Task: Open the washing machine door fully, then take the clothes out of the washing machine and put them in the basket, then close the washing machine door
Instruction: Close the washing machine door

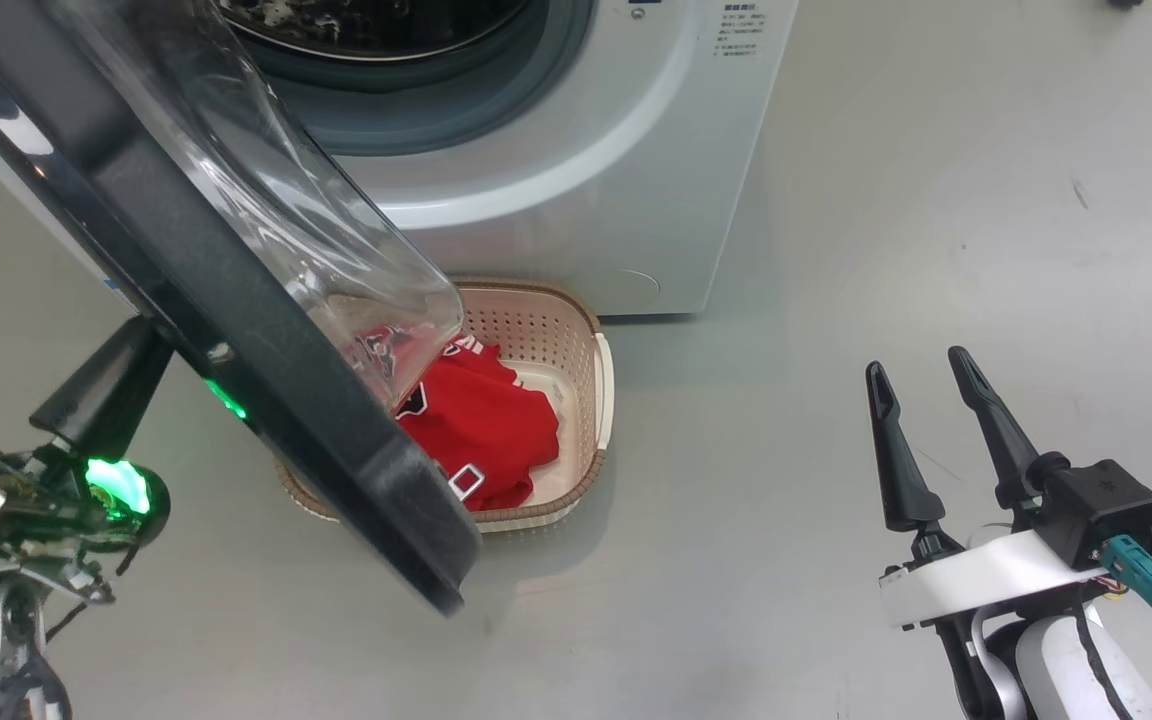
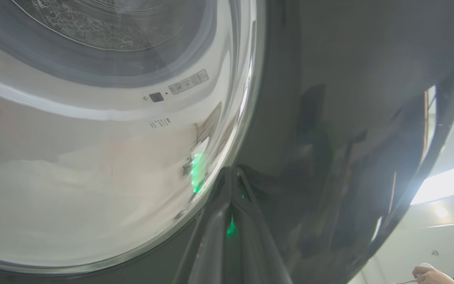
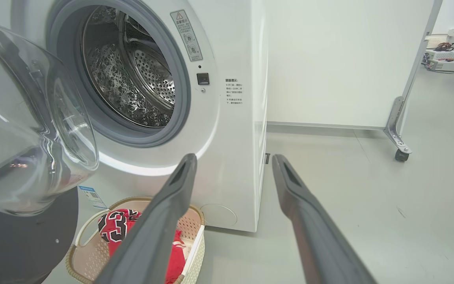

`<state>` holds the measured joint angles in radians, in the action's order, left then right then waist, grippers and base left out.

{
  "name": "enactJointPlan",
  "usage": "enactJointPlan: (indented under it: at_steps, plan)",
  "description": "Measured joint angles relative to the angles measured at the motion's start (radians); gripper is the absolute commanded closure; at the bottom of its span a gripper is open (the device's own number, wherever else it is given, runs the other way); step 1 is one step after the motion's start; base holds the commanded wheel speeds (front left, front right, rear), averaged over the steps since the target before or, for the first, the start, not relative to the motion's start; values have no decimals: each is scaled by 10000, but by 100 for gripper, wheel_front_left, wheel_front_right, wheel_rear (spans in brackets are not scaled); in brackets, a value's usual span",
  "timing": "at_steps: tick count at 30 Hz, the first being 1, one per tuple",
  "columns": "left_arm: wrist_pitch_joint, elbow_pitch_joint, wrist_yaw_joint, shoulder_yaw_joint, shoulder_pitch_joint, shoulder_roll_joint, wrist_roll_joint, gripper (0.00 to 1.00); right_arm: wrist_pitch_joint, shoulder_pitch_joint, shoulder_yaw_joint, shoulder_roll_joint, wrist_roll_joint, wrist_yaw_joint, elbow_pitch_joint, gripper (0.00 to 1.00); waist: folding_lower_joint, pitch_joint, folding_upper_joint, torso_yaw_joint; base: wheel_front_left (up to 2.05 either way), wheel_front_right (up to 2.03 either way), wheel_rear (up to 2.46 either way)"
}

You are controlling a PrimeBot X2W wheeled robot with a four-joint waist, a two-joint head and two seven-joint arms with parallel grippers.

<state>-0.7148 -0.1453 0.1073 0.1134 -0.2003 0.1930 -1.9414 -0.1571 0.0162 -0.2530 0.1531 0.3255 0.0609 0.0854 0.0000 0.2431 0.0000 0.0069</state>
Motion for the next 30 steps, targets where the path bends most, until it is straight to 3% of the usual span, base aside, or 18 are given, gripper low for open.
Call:
enactJointPlan:
  at_steps: [12,23,30]
  plan:
    - [836,499,-67,-247,-1917,-430,711,100,-205,541,8,-54,88,-157,42,0,0,933,0,-876,0,0,0]
    - [2161,2119,-148,-343,-3981,-650,2282,100,-407,891,23,-194,144,-288,-192,0,0,1611,0,-1621,0,0,0]
    - [2878,3045,-144,-209,-4862,-861,2479,100,-510,983,-42,-309,278,-336,-393,0,0,1789,0,-1916,0,0,0]
